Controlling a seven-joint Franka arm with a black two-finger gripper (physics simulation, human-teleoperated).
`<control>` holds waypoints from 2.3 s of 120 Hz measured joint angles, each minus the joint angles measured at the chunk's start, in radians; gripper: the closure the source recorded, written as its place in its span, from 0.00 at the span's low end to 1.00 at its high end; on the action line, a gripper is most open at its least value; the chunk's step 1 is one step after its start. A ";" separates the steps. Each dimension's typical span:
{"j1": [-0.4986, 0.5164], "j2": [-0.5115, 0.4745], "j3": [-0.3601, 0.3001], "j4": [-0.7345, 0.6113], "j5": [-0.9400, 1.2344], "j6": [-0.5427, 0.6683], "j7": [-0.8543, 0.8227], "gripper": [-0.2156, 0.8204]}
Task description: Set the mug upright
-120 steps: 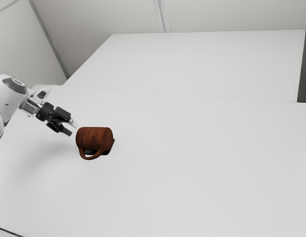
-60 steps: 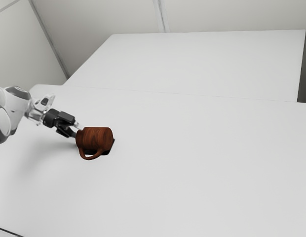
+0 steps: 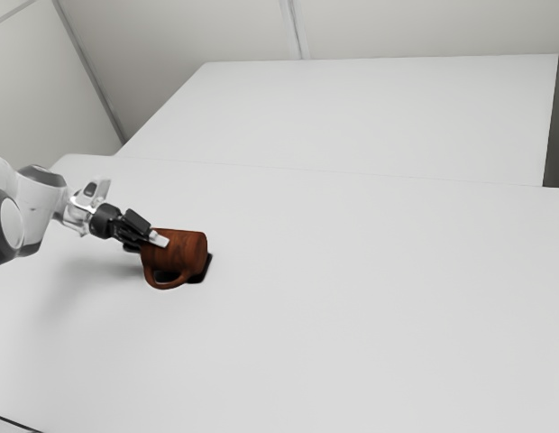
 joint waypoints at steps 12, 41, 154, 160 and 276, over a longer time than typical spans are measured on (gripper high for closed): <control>0.001 -0.006 -0.001 0.001 -0.006 -0.012 -0.003 0.88; 0.000 -0.050 -0.011 0.001 0.003 -0.020 -0.007 0.94; -0.385 -0.567 -0.155 -0.373 0.845 0.642 -0.272 0.97; -0.379 -0.580 -0.167 -0.396 0.860 0.662 -0.296 0.97; -0.367 -0.572 -0.247 -0.470 0.913 0.643 -0.571 0.32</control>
